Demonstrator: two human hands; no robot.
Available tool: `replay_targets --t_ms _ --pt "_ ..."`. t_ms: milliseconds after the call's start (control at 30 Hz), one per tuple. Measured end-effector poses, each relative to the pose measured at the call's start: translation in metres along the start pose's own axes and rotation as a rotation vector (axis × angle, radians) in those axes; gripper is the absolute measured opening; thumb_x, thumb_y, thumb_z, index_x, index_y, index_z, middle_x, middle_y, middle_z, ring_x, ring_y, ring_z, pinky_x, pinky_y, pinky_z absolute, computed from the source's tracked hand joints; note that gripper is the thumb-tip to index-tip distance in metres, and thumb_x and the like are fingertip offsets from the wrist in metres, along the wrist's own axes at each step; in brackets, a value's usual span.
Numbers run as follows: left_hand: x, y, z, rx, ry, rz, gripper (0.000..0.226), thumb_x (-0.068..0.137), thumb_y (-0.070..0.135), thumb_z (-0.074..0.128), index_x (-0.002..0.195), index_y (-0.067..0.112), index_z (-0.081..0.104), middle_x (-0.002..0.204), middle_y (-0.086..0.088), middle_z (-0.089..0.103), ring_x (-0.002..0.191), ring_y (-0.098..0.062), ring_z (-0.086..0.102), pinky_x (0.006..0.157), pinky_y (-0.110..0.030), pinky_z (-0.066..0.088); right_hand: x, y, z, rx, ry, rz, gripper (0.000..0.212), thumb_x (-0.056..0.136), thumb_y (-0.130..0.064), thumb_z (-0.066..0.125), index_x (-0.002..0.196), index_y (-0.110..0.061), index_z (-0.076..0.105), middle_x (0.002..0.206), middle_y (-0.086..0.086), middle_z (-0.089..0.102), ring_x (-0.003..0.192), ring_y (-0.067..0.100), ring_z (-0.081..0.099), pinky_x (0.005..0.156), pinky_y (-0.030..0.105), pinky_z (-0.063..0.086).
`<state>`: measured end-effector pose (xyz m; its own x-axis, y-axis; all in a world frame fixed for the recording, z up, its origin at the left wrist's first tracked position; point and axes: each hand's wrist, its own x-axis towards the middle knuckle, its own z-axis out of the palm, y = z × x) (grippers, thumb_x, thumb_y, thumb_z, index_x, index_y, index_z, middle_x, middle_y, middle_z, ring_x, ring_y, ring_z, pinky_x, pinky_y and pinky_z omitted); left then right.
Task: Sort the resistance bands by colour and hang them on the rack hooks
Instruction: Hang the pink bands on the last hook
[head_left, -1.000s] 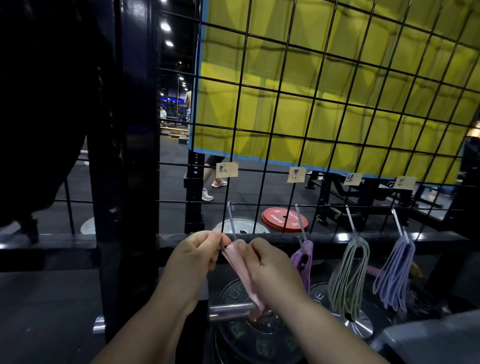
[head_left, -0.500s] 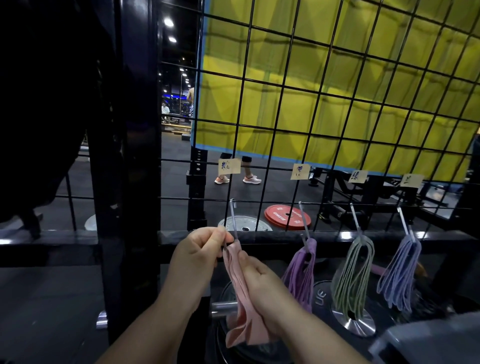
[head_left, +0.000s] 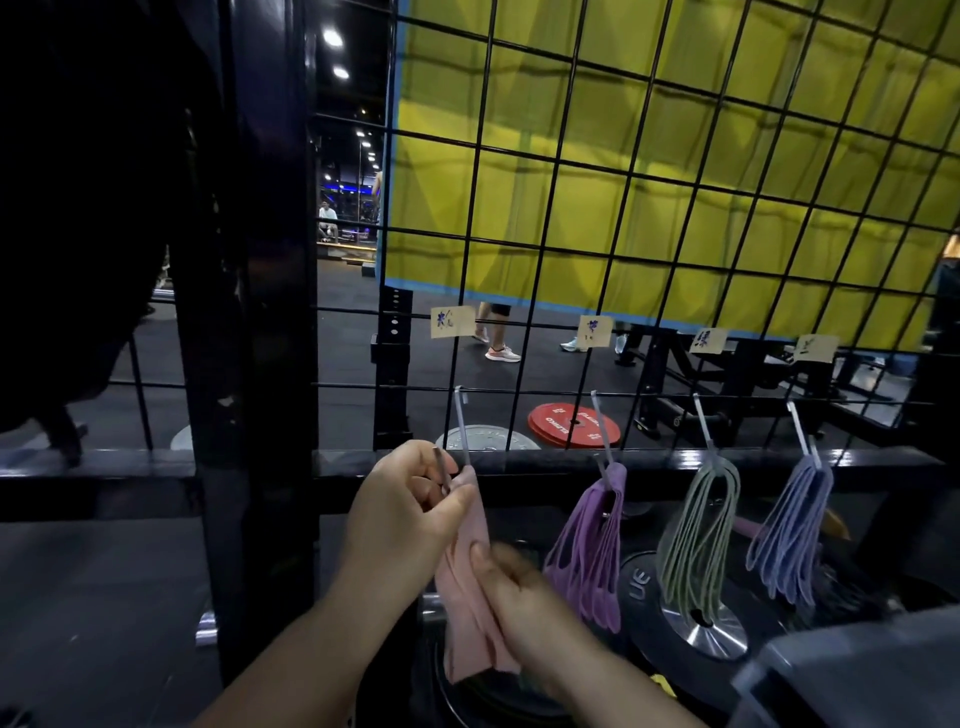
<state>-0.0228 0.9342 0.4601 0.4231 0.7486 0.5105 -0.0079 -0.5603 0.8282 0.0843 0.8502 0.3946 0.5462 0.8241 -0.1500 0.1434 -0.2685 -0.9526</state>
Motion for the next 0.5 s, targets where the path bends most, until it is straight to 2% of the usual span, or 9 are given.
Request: replay_targets --t_ms 67,133,233,300,367,400,500 --pt "0.001 -0.001 0.001 -0.011 0.004 0.01 0.021 0.081 0.022 0.075 0.073 0.019 0.056 0.058 -0.003 0.058 0.049 -0.013 0.054 0.05 -0.02 0.041 0.001 0.001 -0.002 0.022 -0.017 0.016 0.04 0.078 -0.073 0.049 0.098 -0.043 0.067 0.102 -0.009 0.072 0.102 0.013 0.066 0.102 0.042 0.046" --pt "0.001 -0.001 0.002 -0.025 0.002 0.01 0.021 0.081 0.022 0.075 0.072 0.02 0.056 0.063 -0.004 0.061 0.055 -0.021 0.058 0.053 -0.023 0.043 -0.001 -0.001 -0.007 0.015 -0.05 0.037 0.033 0.086 -0.072 0.044 0.096 -0.047 0.062 0.107 -0.017 0.065 0.109 0.009 0.057 0.107 0.038 0.04" --pt "0.001 0.0 0.002 -0.071 -0.012 -0.012 0.021 0.081 0.021 0.075 0.072 0.019 0.056 0.067 0.0 0.062 0.057 -0.016 0.059 0.054 -0.017 0.043 -0.001 -0.006 -0.013 0.031 -0.078 0.047 0.03 0.091 -0.069 0.033 0.108 -0.056 0.054 0.12 -0.018 0.057 0.12 0.011 0.051 0.108 0.037 0.036" --pt "0.001 0.0 0.001 -0.101 -0.033 -0.031 0.021 0.082 0.022 0.075 0.073 0.017 0.056 0.067 0.004 0.061 0.057 -0.01 0.057 0.055 -0.015 0.043 0.002 -0.007 -0.014 0.047 -0.068 0.031 0.04 0.096 -0.063 0.029 0.121 -0.044 0.054 0.119 -0.011 0.064 0.111 0.011 0.06 0.096 0.031 0.045" --pt "0.001 0.002 -0.001 -0.118 -0.054 -0.039 0.021 0.082 0.022 0.075 0.073 0.015 0.057 0.067 0.007 0.06 0.056 -0.007 0.055 0.056 -0.015 0.043 0.002 -0.007 -0.016 0.054 -0.065 0.011 0.039 0.102 -0.051 0.027 0.116 -0.033 0.058 0.106 -0.007 0.069 0.095 0.008 0.065 0.073 0.018 0.048" --pt "0.001 0.002 -0.002 -0.122 -0.062 -0.036 0.021 0.082 0.021 0.075 0.074 0.014 0.057 0.068 0.008 0.06 0.056 -0.007 0.054 0.056 -0.015 0.042 0.002 -0.005 -0.016 0.054 -0.063 0.006 0.036 0.103 -0.048 0.028 0.113 -0.032 0.058 0.103 -0.007 0.069 0.092 0.007 0.066 0.068 0.016 0.047" --pt "0.001 0.002 -0.004 -0.139 -0.097 -0.028 0.023 0.082 0.02 0.075 0.074 0.009 0.056 0.073 0.001 0.063 0.053 -0.007 0.049 0.058 -0.024 0.043 0.003 0.002 -0.017 0.044 -0.042 -0.003 0.029 0.101 -0.046 0.035 0.112 -0.033 0.059 0.105 -0.004 0.07 0.095 0.012 0.067 0.075 0.025 0.046"
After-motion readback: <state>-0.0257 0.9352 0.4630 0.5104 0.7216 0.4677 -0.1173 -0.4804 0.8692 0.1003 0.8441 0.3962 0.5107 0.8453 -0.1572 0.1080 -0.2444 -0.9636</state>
